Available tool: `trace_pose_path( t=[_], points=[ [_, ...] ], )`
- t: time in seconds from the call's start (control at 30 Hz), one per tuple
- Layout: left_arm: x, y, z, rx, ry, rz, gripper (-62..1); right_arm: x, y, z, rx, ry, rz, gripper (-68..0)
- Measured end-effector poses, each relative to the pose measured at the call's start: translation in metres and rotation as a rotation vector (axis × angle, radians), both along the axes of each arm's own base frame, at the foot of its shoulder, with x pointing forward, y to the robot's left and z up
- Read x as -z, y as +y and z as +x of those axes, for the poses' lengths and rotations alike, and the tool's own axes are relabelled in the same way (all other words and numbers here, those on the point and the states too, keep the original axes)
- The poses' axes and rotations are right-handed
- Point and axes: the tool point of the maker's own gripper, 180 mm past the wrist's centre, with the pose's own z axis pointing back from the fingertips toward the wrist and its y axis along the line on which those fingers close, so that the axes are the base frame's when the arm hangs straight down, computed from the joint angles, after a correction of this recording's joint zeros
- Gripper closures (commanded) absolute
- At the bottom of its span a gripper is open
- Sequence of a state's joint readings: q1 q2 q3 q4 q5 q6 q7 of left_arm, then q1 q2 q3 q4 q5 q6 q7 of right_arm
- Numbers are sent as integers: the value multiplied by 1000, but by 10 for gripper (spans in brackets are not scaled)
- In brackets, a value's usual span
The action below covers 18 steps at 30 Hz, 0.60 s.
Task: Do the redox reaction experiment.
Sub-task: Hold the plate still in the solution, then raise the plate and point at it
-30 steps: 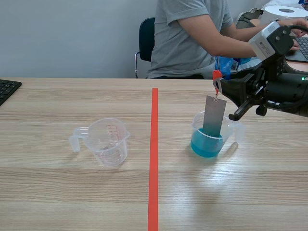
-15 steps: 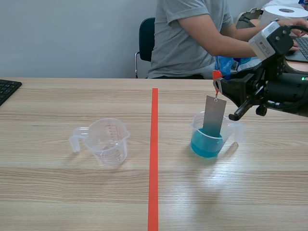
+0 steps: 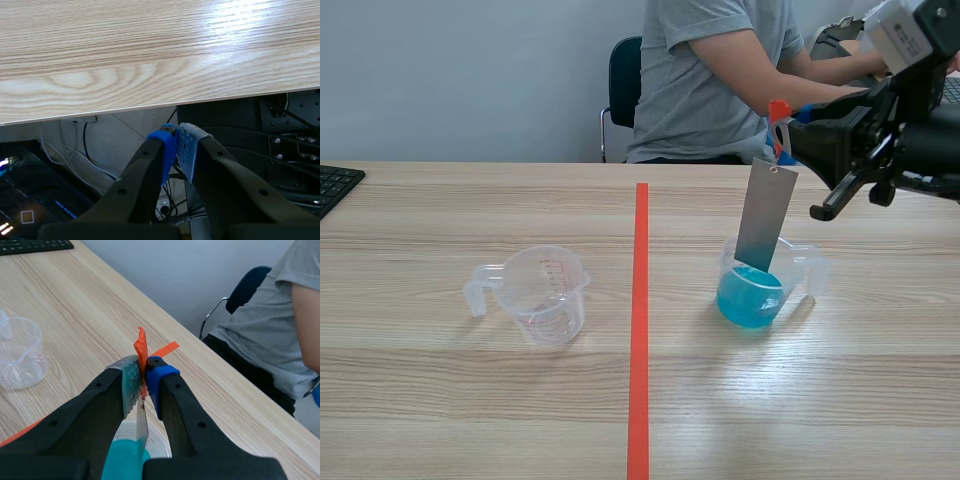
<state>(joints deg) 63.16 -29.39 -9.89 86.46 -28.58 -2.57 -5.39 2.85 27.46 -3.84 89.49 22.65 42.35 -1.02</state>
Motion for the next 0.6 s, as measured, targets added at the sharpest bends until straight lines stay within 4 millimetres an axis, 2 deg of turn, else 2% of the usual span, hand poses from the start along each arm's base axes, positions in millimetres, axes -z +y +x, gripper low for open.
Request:
trace_pose_path(
  t=[0.6],
  points=[
    [0,0,0,0,0,0,-36,-75,4,-25,0,-103,29,-17]
  ],
)
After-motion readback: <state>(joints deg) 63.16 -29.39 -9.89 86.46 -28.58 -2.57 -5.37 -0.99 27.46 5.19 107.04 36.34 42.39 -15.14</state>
